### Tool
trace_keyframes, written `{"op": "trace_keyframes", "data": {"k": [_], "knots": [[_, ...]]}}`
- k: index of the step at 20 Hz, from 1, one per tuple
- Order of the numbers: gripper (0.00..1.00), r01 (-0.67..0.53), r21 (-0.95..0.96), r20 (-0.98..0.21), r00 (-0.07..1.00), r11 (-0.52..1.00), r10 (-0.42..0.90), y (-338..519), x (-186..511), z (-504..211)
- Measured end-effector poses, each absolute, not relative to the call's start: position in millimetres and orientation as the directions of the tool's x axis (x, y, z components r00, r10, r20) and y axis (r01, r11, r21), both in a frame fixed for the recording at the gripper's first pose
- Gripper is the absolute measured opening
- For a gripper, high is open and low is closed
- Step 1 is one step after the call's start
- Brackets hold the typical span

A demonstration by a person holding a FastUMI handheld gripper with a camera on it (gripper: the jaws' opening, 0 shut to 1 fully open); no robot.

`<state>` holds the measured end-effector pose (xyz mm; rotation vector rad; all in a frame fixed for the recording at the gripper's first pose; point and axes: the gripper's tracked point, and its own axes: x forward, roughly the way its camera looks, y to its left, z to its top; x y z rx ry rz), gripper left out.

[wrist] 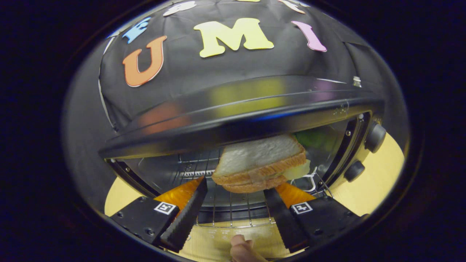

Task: Open the toaster oven, put the food inside, and close the toaster oven door.

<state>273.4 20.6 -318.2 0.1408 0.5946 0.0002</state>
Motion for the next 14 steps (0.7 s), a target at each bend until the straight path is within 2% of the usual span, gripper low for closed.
{"op": "trace_keyframes", "data": {"k": [6, 11, 14], "knots": [[0.99, 0.046, -0.075, -0.548, 0.832, 0.996, -0.080, 17.5, 239.6, -322.6], [0.99, 0.034, -0.097, -0.505, 0.859, 0.995, -0.079, 10.8, 196.4, -295.0], [1.00, 0.010, -0.100, -0.518, 0.853, 0.995, -0.061, 16.6, 156.4, -274.5]]}}
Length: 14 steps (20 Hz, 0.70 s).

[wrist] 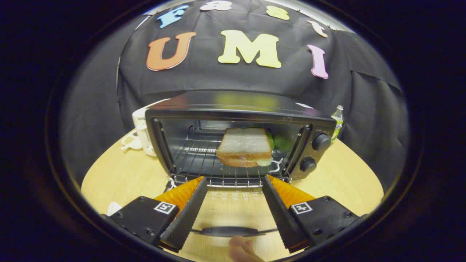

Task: Open the toaster oven, put the food inside, and close the toaster oven door.

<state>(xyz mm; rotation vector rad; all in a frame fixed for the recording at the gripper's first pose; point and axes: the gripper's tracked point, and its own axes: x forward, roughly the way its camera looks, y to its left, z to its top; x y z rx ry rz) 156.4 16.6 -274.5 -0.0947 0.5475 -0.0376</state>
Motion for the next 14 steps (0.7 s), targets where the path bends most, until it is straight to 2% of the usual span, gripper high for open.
{"op": "trace_keyframes", "data": {"k": [6, 14], "knots": [[1.00, 0.019, -0.110, -0.553, 0.830, 0.994, -0.077, 15.8, 89.6, -258.2], [1.00, 0.106, 0.016, -0.648, 0.758, 0.994, -0.070, 3.4, 75.7, -320.7]]}}
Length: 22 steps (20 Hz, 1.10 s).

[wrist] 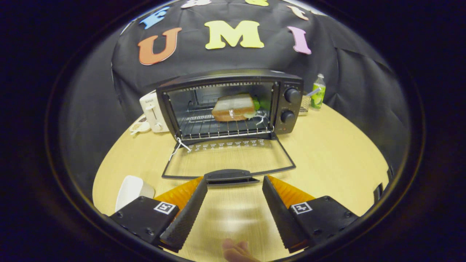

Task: Open the toaster oven, put the food inside, and close the toaster oven door.

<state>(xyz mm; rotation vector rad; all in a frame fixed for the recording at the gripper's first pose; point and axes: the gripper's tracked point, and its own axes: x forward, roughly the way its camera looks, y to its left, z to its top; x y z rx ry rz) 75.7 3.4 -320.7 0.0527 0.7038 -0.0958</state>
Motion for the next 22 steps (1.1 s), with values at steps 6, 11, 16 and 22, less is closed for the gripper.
{"op": "trace_keyframes", "data": {"k": [6, 11, 16, 22], "knots": [[0.99, 0.086, 0.002, -0.694, 0.718, 0.996, -0.061, 3.7, 85.4, -360.1], [0.99, 0.070, -0.011, -0.682, 0.729, 0.997, -0.059, 5.9, 90.4, -359.5], [0.99, 0.057, -0.026, -0.678, 0.733, 0.998, -0.059, 6.6, 91.1, -357.2], [0.99, 0.040, -0.047, -0.619, 0.783, 0.998, -0.061, 7.6, 94.3, -331.4]]}}
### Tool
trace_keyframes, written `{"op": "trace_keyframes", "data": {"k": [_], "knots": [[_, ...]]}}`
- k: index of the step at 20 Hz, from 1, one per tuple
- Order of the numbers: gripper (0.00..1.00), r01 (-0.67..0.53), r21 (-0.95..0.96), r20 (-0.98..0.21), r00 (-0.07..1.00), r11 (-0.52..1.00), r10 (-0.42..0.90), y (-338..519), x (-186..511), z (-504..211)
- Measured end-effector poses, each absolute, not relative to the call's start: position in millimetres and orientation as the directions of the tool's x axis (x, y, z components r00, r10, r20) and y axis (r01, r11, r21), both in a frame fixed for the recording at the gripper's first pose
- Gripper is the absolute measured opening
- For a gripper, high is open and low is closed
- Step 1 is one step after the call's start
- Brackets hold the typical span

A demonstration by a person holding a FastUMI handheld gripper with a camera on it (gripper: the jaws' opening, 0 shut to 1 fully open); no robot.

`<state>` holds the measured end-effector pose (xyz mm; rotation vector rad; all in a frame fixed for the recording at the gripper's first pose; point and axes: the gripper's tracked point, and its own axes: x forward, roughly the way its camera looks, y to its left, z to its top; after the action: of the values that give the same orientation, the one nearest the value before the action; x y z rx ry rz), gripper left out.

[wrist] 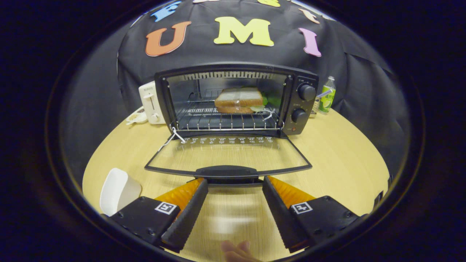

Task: Open the toaster oven, put the food inside, and close the toaster oven door.

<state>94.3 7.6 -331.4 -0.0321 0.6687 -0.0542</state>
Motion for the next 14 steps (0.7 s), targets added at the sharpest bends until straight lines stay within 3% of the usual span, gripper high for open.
{"op": "trace_keyframes", "data": {"k": [14], "knots": [[0.99, 0.034, -0.046, -0.348, 0.936, 0.998, -0.047, 14.3, 135.2, -250.4]]}}
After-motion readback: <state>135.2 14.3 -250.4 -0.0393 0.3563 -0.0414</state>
